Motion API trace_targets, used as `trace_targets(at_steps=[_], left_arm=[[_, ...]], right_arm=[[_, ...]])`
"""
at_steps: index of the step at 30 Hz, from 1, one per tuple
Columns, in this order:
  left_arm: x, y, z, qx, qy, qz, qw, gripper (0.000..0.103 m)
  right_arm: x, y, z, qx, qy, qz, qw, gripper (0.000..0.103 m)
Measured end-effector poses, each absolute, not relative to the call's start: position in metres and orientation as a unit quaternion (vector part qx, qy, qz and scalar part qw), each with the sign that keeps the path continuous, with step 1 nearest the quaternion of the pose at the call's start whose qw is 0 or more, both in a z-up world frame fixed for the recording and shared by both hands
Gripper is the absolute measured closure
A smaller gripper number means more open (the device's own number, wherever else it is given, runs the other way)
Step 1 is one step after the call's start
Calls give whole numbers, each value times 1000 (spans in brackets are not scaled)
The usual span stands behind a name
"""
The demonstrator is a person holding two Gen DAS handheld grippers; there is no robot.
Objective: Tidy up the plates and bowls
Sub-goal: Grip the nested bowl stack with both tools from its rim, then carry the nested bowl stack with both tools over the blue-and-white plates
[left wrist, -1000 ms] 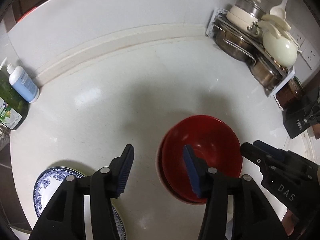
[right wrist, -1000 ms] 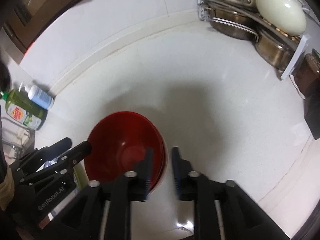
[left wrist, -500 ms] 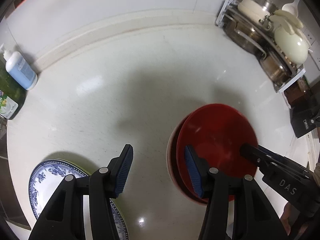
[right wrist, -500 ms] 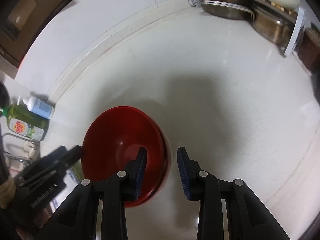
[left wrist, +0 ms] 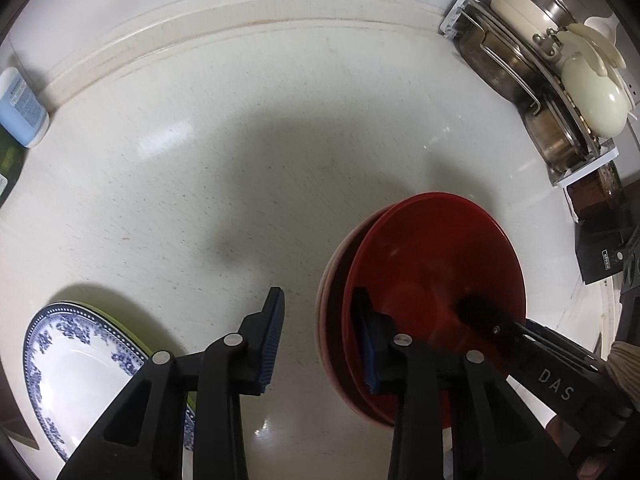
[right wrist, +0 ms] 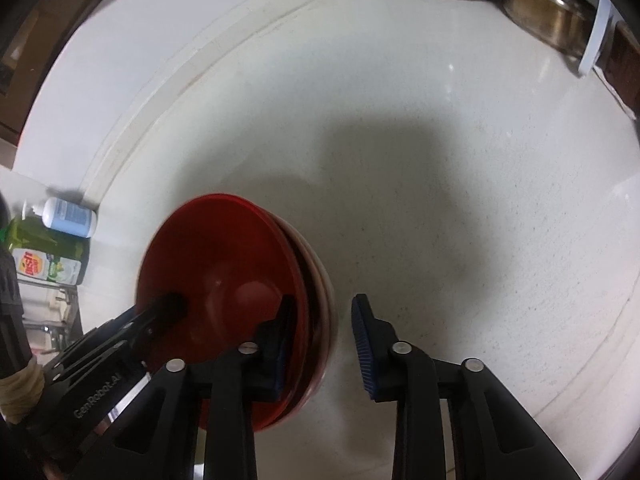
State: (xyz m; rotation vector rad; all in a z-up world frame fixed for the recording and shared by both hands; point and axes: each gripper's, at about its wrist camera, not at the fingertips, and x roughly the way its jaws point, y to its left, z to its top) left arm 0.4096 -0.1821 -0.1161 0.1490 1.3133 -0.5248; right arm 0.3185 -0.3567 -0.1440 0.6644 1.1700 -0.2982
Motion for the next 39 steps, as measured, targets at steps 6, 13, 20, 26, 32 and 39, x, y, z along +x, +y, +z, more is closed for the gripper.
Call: trace_targets(at_steps=[6, 13, 20, 26, 32, 39], left_arm=[[410, -183, -128, 44, 634, -252, 730, 76], [409, -182, -127, 41, 638, -241, 731, 79], [407, -168, -108, 31, 622, -233, 747, 79], [404, -148, -87, 15, 603, -231, 764, 79], [397, -115, -66, -3, 582, -218, 783, 79], [386, -70, -56, -26, 573, -190, 797, 79]], right_arm=[[323, -353, -152, 316, 554, -125, 760, 79], [325, -345, -149, 310, 558, -128, 759, 79], [326, -336, -131, 308, 553, -121, 764, 79], [325, -318, -106, 287, 540, -111, 783, 79], [325, -291, -81, 261, 525, -93, 805, 79], [328, -251, -66, 234, 523, -61, 817, 79]])
